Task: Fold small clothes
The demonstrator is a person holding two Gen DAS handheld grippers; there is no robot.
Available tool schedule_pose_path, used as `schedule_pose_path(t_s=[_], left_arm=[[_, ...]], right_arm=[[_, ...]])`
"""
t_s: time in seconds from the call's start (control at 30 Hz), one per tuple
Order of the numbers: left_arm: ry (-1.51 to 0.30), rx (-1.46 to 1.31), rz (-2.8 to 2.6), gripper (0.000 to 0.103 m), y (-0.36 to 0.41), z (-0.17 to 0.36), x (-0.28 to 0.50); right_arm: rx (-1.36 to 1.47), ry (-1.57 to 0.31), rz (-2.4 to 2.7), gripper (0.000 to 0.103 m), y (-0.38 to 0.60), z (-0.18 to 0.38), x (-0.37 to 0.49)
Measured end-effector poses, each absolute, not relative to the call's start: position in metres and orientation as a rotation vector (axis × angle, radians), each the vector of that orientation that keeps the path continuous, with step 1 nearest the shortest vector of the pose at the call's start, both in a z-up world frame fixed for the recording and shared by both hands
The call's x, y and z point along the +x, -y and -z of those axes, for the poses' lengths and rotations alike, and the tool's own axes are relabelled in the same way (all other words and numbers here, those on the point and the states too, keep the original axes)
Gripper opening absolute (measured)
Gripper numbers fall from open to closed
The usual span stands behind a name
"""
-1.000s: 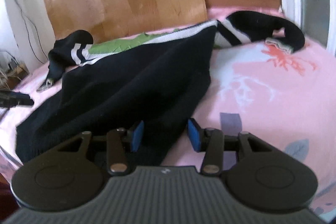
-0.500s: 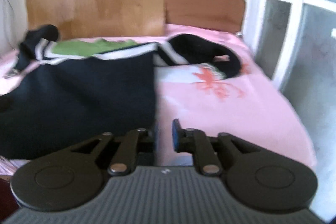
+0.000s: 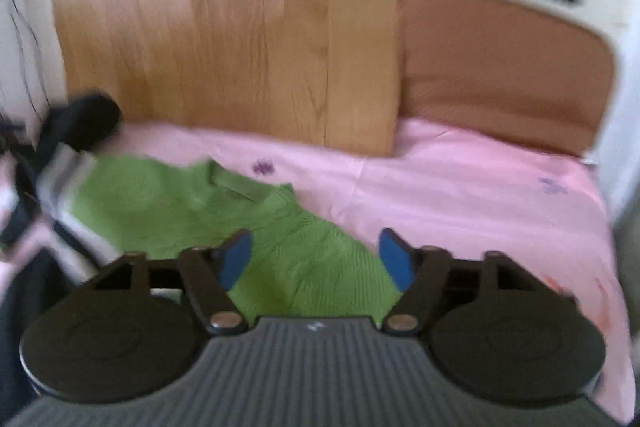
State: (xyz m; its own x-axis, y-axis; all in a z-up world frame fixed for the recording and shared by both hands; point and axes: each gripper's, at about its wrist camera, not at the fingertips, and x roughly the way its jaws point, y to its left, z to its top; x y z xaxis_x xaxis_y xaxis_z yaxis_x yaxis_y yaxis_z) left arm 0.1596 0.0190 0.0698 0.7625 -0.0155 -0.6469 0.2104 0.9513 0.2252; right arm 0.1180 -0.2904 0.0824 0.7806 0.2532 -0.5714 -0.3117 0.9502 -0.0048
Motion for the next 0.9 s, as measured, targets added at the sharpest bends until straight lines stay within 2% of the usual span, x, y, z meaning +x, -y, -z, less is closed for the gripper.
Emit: schedule_pose_path(t_s=[0.17, 0.2, 0.23, 0.27, 0.3, 0.33, 0.37, 0.4, 0.43, 0.53, 0.7, 0.77, 0.83, 0.87, 0.9], left_arm=[[-0.760, 0.281, 0.132, 0.059, -0.001, -0.031, 0.209], [-0.775, 0.289, 0.146, 0.059, 0.000, -0.023, 0.212], [-0.785, 0.303, 0.155, 0.059, 0.004, -0.015, 0.214], [-0.792, 0.320, 0.163, 0.056, 0.007, -0.008, 0.214], [-0.796, 0.336, 0.170, 0.051, 0.010, -0.001, 0.213], [-0.779, 0.344, 0.172, 0.041, 0.011, 0.004, 0.210], [-0.743, 0.348, 0.171, 0.020, 0.012, 0.006, 0.205], [-0.723, 0.369, 0.157, 0.008, 0.015, 0.007, 0.201], [-0.718, 0.382, 0.136, 0.006, 0.017, 0.008, 0.200], [-0.681, 0.344, 0.096, 0.006, 0.019, 0.001, 0.199], [-0.588, 0.309, -0.061, 0.003, 0.020, -0.011, 0.214], [-0.645, 0.312, -0.139, 0.003, 0.018, 0.002, 0.230], [-0.744, 0.271, -0.139, 0.003, 0.012, 0.014, 0.239], [-0.766, 0.237, -0.136, 0.004, 0.008, 0.014, 0.237], [-0.753, 0.203, -0.121, 0.006, 0.004, 0.009, 0.229]], right_arm=[[-0.172, -0.841, -0.276, 0.079, 0.279, -0.039, 0.199], [-0.114, -0.848, -0.291, 0.074, 0.285, -0.037, 0.199], [-0.064, -0.865, -0.312, 0.067, 0.291, -0.037, 0.198], [-0.060, -0.861, -0.324, 0.041, 0.292, -0.038, 0.194], [-0.069, -0.851, -0.337, 0.024, 0.292, -0.040, 0.187], [-0.089, -0.835, -0.329, 0.020, 0.289, -0.042, 0.178], [-0.128, -0.814, -0.314, 0.012, 0.282, -0.043, 0.175], [-0.182, -0.784, -0.306, 0.011, 0.273, -0.045, 0.171], [-0.243, -0.749, -0.293, 0.010, 0.264, -0.046, 0.163], [-0.412, -0.590, -0.210, 0.010, 0.248, -0.057, 0.158], [-0.396, -0.369, -0.107, 0.010, 0.253, -0.091, 0.183], [-0.366, -0.415, -0.099, 0.011, 0.252, -0.074, 0.204], [-0.373, -0.545, -0.089, 0.021, 0.249, -0.036, 0.229], [-0.378, -0.617, -0.085, 0.023, 0.248, -0.020, 0.236], [-0.376, -0.612, -0.074, 0.030, 0.249, -0.013, 0.232]])
